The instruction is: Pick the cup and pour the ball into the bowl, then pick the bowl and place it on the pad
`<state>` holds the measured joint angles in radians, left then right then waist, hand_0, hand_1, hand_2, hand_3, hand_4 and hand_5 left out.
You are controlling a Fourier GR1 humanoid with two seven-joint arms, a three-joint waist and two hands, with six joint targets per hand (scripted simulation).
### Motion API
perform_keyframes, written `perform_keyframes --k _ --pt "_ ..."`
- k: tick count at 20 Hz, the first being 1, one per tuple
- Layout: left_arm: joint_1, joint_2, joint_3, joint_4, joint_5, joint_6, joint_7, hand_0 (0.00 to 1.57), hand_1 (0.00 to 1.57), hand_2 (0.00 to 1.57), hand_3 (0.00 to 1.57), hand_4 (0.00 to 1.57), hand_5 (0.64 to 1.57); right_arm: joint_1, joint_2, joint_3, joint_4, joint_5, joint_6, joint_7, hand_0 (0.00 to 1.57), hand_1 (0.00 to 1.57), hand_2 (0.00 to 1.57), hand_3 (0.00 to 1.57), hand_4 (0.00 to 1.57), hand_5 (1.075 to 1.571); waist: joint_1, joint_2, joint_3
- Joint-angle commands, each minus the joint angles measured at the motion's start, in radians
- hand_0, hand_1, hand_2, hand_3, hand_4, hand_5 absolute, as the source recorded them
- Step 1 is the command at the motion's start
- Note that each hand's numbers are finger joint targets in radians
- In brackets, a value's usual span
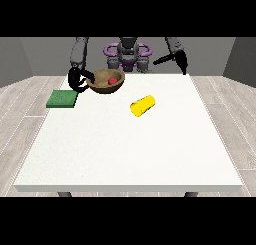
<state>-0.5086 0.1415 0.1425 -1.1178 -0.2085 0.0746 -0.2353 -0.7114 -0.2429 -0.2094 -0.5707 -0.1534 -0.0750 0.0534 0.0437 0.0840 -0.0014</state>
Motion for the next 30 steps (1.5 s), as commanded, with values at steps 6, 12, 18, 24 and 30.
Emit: perform_keyframes --k 6,12,18,24,30 --pt "-0.025 0.010 -0.005 -0.050 0.004 0.009 -0.008 0.00 0.00 0.00 0.00 0.00 1.569 0.011 -0.207 -0.130 0.001 -0.107 0.164 -0.012 1.57 1.57 1.57 1.57 1.06 1.560 0.015 0.100 0.0022" --pt "0.051 -0.051 -0.010 0.012 -0.024 0.103 -0.147 0.00 0.00 0.00 0.00 0.00 1.565 0.086 -0.233 -0.122 -0.019 -0.118 0.270 -0.041 1.57 1.57 1.57 1.57 1.08 1.559 -0.067 0.118 0.0015" --pt "-0.062 -0.067 -0.061 -0.080 -0.076 0.158 -0.117 0.00 0.00 0.00 0.00 0.00 1.565 0.008 -0.384 -0.224 0.075 -0.183 0.359 -0.080 1.57 1.57 1.57 1.37 1.03 1.562 0.007 0.288 0.0030" --pt "-0.051 -0.041 -0.077 -0.240 -0.086 0.154 -0.087 0.00 0.00 0.00 0.00 0.00 1.563 0.055 -0.505 -0.247 0.134 -0.148 0.428 -0.263 1.57 1.57 1.57 0.35 1.02 1.569 0.007 0.409 0.0046" --pt "0.005 -0.071 -0.132 -0.379 -0.114 0.162 -0.028 0.00 0.00 0.00 0.00 0.00 1.564 0.028 -0.555 -0.257 0.198 -0.136 0.459 -0.319 1.57 1.57 1.57 0.00 1.04 1.569 0.005 0.450 0.0045"
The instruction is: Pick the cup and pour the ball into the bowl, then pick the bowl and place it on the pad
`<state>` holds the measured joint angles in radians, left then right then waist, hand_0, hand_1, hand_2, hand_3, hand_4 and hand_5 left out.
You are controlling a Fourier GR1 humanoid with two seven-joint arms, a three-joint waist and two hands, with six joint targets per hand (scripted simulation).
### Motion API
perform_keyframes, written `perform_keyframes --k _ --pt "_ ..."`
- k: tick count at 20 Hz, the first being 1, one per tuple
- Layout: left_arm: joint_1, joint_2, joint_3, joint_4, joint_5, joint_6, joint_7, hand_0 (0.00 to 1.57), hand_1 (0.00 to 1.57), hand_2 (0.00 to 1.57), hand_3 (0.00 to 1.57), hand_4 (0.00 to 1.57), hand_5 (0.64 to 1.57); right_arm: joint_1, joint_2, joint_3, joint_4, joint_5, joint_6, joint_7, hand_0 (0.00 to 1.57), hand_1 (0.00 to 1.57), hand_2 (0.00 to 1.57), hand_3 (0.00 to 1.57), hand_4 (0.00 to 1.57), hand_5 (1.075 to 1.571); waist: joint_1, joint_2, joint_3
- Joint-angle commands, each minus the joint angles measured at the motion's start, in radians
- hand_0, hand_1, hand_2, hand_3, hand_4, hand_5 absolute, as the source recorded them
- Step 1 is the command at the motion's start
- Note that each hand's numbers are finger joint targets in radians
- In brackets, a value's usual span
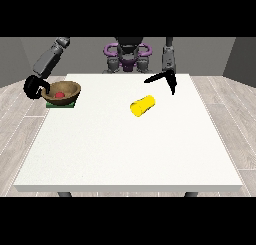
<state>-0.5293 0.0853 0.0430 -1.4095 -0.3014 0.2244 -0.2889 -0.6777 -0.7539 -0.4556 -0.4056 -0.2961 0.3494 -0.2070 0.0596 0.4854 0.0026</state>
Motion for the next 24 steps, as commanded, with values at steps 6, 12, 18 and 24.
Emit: perform_keyframes --k 6,12,18,24 --pt "0.071 -0.013 -0.036 -0.140 -0.027 0.017 0.043 0.00 0.00 0.00 0.00 0.00 1.563 -0.033 -0.043 -0.030 0.076 -0.013 0.045 -0.046 1.57 1.57 1.57 0.21 1.01 1.571 -0.025 0.026 -0.0006" --pt "0.053 -0.030 -0.051 -0.088 -0.013 -0.013 0.094 0.00 0.00 0.00 0.00 0.00 1.566 -0.080 -0.053 -0.018 0.098 -0.020 0.015 0.120 1.57 1.57 1.57 0.26 0.74 1.570 -0.003 -0.070 -0.0021" --pt "0.031 0.039 0.011 -0.174 0.045 -0.069 0.121 0.00 0.00 0.00 0.00 0.00 1.566 -0.005 -0.022 0.021 0.083 0.029 0.043 -0.025 1.57 1.57 1.57 0.93 0.71 1.570 -0.005 -0.011 -0.0010" --pt "0.049 0.028 -0.016 -0.260 0.026 -0.062 0.184 0.00 0.00 0.00 0.00 0.00 1.565 0.013 -0.055 0.026 0.137 0.059 -0.031 -0.002 1.57 1.57 1.57 1.57 0.59 1.535 -0.001 0.006 -0.0001"
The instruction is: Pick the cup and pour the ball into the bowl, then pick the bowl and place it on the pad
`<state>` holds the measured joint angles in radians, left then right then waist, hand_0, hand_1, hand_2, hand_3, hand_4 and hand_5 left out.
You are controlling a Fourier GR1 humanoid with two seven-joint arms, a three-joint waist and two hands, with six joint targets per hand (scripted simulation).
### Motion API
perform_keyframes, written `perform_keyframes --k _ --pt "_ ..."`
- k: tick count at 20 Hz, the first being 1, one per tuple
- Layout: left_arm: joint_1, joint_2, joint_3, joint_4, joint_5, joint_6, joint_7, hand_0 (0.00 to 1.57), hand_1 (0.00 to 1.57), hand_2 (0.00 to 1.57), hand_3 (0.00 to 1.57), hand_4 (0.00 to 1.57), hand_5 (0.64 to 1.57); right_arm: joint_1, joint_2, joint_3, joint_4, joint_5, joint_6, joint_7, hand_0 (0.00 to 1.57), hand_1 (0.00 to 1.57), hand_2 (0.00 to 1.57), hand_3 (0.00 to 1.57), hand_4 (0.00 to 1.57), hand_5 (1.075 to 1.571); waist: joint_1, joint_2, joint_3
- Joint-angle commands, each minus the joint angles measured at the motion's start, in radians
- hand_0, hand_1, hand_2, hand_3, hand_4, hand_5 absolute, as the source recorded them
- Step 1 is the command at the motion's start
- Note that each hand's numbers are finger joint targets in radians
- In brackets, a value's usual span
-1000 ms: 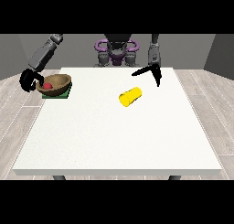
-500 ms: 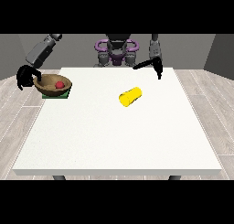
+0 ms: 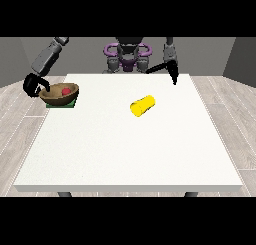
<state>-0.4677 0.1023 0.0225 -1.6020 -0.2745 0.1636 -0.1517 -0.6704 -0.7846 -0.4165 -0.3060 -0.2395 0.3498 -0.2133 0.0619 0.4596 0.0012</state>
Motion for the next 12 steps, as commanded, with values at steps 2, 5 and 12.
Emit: perform_keyframes --k 2,5,12 --pt "0.027 0.001 -0.015 -0.091 -0.016 0.011 0.006 0.00 0.00 0.00 0.00 0.00 1.565 -0.002 -0.107 -0.003 0.026 0.026 -0.040 0.014 1.10 1.10 1.05 0.87 0.00 1.539 -0.001 0.052 0.0010" --pt "0.017 0.004 -0.002 -0.101 -0.002 0.005 0.009 0.00 0.00 0.00 0.00 0.00 1.565 -0.019 -0.127 0.001 0.015 0.038 -0.075 0.005 0.18 0.18 0.47 0.43 0.00 1.489 -0.007 0.063 0.0008" --pt "0.058 -0.012 -0.028 -0.139 -0.010 -0.001 0.063 0.00 0.00 0.00 0.00 0.00 1.568 -0.063 -0.155 0.009 0.022 0.047 -0.060 0.079 0.00 0.00 0.36 0.26 0.00 1.489 -0.002 0.020 0.0003"
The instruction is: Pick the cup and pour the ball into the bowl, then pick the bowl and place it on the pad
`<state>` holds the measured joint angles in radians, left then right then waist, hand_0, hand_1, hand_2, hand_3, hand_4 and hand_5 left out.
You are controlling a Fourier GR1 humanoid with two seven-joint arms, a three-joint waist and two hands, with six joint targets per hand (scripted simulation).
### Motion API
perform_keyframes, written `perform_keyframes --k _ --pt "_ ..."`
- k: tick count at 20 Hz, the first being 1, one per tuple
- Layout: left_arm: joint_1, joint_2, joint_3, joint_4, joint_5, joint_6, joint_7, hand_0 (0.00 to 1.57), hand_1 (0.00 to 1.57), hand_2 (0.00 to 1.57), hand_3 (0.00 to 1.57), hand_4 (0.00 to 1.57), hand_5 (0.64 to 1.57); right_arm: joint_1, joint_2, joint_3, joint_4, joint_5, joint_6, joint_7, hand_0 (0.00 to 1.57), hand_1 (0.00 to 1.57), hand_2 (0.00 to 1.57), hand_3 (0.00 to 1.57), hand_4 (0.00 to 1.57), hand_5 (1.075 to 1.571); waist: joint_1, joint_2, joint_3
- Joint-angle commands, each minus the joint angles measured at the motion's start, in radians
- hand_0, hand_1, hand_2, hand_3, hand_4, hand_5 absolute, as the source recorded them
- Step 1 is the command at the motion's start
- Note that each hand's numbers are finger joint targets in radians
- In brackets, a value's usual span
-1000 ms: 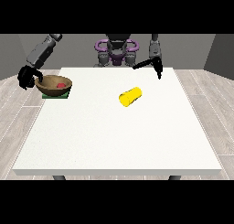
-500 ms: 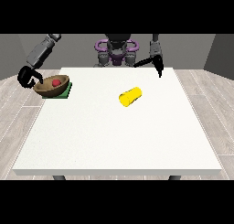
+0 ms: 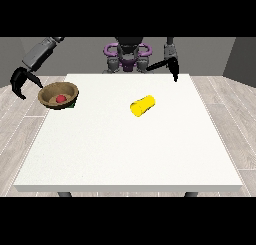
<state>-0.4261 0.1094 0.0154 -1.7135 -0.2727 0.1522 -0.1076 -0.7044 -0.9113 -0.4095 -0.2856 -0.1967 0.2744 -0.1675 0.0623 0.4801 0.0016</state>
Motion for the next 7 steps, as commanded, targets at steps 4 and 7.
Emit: perform_keyframes --k 4,7 --pt "0.024 -0.008 -0.009 -0.029 -0.007 0.001 0.032 0.00 0.00 0.00 0.00 0.00 1.569 -0.043 -0.057 -0.012 0.001 -0.015 0.066 0.066 0.00 0.00 0.26 0.21 0.00 1.504 -0.017 -0.029 -0.0003" --pt "0.047 -0.042 -0.004 0.079 -0.010 0.032 -0.017 0.00 0.00 0.00 0.00 0.00 1.569 -0.091 -0.155 -0.041 -0.023 -0.062 0.211 0.155 0.00 0.00 0.19 0.29 0.00 1.503 -0.060 -0.102 -0.0022"
